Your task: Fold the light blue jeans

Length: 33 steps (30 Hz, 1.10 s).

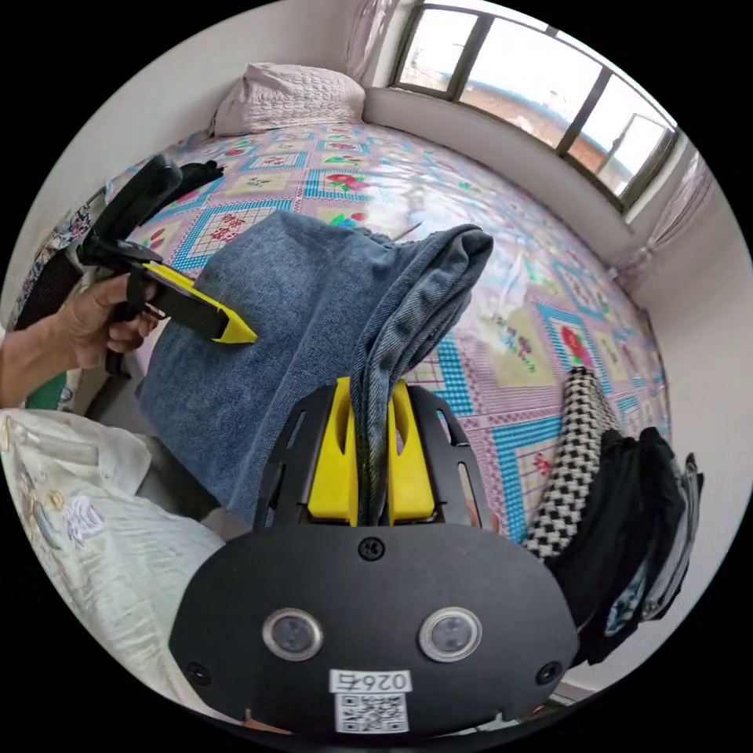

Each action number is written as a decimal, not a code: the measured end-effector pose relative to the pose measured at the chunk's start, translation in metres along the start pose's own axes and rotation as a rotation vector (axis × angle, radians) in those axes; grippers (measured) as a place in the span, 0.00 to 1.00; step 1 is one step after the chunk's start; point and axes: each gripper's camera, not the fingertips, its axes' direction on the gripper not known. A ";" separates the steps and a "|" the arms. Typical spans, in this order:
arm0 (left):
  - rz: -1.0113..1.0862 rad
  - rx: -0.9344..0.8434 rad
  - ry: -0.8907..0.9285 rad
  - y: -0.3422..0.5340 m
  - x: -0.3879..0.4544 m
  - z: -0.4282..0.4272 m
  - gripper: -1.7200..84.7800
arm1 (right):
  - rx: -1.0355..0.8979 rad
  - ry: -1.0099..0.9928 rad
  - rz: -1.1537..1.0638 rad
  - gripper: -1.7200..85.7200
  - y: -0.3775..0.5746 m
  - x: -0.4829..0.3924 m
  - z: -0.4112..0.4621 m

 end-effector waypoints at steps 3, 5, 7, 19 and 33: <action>0.099 0.025 0.066 -0.013 0.039 0.005 0.10 | 0.033 0.078 0.030 0.04 0.013 0.000 -0.024; 0.168 0.026 0.097 -0.029 0.066 0.010 0.10 | 0.058 0.138 0.074 0.04 0.025 0.013 -0.047; 0.278 0.031 0.141 -0.056 0.108 0.018 0.10 | 0.084 0.195 0.112 0.04 0.035 0.027 -0.068; 0.443 -0.041 0.439 -0.207 0.283 0.109 0.10 | 0.051 0.404 0.249 0.04 0.070 0.197 -0.197; -0.167 -0.216 0.548 -0.120 0.118 0.215 0.01 | -0.513 0.926 0.252 0.01 0.149 0.199 0.077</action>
